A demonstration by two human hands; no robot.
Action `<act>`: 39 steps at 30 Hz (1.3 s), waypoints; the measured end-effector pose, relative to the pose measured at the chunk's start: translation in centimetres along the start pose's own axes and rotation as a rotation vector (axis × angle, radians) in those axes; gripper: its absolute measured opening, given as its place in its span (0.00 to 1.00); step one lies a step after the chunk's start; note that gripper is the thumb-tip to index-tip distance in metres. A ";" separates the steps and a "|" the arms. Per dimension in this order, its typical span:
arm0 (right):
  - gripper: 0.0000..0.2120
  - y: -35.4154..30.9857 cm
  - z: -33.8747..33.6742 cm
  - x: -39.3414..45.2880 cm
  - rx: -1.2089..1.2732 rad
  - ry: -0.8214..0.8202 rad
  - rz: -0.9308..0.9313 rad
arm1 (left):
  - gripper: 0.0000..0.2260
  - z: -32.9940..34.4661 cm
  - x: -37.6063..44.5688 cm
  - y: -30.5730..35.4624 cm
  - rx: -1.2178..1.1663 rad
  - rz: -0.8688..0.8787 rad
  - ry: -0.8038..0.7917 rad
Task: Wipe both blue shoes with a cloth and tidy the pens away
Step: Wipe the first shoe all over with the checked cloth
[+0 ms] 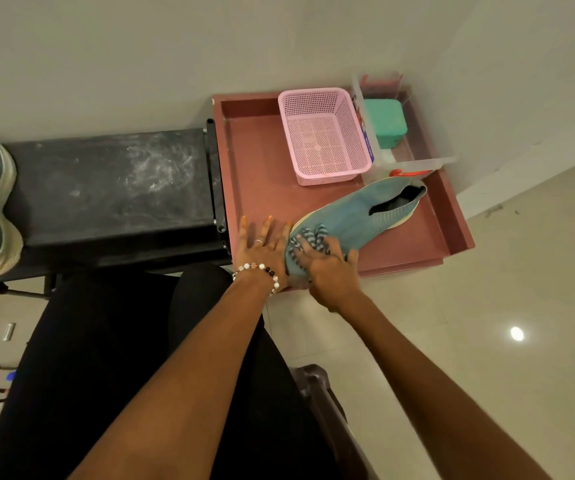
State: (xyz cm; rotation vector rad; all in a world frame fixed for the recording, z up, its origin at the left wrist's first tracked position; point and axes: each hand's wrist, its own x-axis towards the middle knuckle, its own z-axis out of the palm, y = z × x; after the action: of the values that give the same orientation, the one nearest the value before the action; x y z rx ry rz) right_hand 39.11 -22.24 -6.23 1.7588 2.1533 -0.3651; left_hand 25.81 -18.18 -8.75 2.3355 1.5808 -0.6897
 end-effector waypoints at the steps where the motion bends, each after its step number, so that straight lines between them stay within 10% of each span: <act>1: 0.30 1.2 -0.2 0.0 -0.035 0.010 -0.032 | 0.51 0.0 0.1 0.0 0.000 0.009 0.007; 5: 0.28 4.8 -1.5 1.1 -0.094 0.148 0.157 | 0.50 -0.2 -0.2 -0.2 -0.056 0.043 0.050; 9: 0.30 3.6 -2.0 1.2 0.345 0.392 0.360 | 0.47 -0.2 -0.1 -0.4 -0.100 0.147 0.095; 18: 0.28 -1.2 1.8 0.1 0.285 0.141 0.125 | 0.46 -0.2 0.2 -0.5 0.006 0.128 0.067; 27: 0.34 9.5 2.7 -1.7 -0.079 0.211 -0.488 | 0.47 0.0 0.4 -0.5 -0.022 0.134 0.057; 31: 0.29 12.4 1.8 -2.9 0.059 0.361 -0.252 | 0.47 -0.3 0.3 -0.5 -0.045 0.135 0.041; 35: 0.26 6.8 0.3 -1.2 0.775 0.742 0.238 | 0.47 -0.2 0.2 -0.4 -0.049 0.133 0.044; 39: 0.23 -0.3 1.8 -0.5 0.696 0.548 0.170 | 0.43 -0.2 0.0 -0.4 -0.027 0.126 0.033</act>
State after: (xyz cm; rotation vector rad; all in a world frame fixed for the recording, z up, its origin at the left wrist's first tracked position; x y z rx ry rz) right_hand 39.10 -23.50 -7.65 2.6636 2.3731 -0.7228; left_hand 25.52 -17.93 -8.55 2.4141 1.4317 -0.6003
